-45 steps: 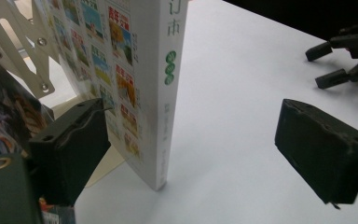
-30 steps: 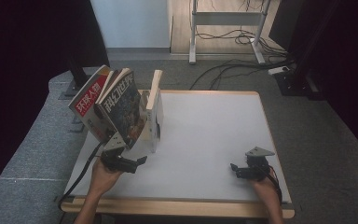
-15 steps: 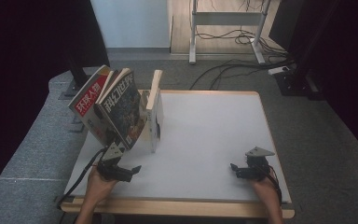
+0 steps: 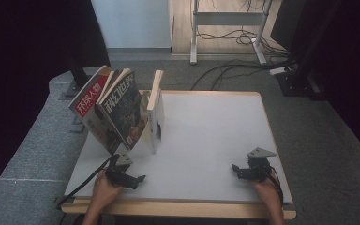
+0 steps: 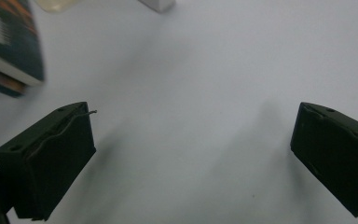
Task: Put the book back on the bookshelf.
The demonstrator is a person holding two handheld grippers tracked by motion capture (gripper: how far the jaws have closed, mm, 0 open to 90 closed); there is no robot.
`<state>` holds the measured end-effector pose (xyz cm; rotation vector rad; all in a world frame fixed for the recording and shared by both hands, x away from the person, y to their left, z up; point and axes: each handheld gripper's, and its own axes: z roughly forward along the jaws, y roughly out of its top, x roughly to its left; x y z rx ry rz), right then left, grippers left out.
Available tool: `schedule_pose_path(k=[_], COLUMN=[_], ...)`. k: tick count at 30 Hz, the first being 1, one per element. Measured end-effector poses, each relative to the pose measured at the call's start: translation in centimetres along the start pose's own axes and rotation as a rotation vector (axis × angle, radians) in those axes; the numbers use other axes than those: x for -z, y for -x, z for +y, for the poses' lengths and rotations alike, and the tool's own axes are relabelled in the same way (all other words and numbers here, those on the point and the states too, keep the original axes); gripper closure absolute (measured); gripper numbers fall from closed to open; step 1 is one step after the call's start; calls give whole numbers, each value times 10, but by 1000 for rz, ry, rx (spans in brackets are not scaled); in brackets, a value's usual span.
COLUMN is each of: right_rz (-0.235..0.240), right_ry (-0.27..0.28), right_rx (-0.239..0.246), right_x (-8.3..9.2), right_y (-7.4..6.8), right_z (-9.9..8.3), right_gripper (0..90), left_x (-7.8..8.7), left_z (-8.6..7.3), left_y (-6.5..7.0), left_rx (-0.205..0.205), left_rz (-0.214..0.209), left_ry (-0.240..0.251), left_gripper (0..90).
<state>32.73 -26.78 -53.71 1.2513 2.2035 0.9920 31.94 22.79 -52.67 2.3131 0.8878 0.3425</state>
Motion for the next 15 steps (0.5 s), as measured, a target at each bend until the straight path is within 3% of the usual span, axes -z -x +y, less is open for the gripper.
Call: schedule_pose_path(k=[2, 15], right_rz=[0, -1], right_ry=[0, 0], right_rx=[0, -2], right_x=[0, 0], right_y=[0, 0], right_z=[0, 0], right_gripper=[142, 142], left_x=[-2, -2], left_z=[-2, -2], left_y=[-2, -1], left_rx=[30, 26], left_rz=[-18, -13], left_ry=[28, 27], left_gripper=[0, 0])
